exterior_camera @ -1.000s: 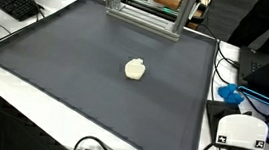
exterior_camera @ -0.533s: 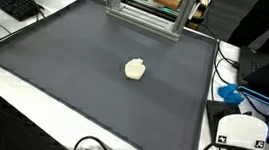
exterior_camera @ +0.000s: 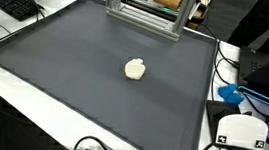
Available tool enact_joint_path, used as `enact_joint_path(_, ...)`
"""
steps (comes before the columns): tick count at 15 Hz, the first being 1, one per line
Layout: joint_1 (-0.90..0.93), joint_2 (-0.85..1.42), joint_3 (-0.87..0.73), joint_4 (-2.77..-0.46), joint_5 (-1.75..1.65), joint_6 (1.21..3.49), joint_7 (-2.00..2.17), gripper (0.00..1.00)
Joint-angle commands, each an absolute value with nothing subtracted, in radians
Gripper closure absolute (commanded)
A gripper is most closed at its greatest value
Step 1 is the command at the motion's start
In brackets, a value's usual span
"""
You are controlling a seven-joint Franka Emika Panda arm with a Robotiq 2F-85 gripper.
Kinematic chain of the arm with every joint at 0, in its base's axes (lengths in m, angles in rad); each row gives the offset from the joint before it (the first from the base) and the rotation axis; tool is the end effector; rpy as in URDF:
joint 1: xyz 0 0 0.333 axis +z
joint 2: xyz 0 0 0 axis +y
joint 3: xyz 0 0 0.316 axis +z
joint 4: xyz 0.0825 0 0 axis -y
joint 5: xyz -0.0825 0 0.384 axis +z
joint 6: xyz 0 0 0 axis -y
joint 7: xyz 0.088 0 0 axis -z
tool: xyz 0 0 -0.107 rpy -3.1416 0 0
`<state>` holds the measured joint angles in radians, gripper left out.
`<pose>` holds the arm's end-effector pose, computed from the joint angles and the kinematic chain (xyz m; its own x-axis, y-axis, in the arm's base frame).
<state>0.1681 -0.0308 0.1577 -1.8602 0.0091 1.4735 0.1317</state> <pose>0.4829 0.1651 0.5018 0.9222 0.1720 -0.3463 0.1984 -0.9792 0.0419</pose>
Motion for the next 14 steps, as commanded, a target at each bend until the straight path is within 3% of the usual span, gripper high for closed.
enact_joint_path(1, 0.174, -0.055, 0.173, -1.903, -0.061, 1.685, 0.144, 0.00)
enact_joint_path(7, 0.175, -0.050, 0.186, -1.989, -0.179, 2.080, 0.199, 0.00)
enact_joint_path(14, 0.173, -0.037, 0.187, -2.044, -0.209, 2.184, 0.238, 0.00)
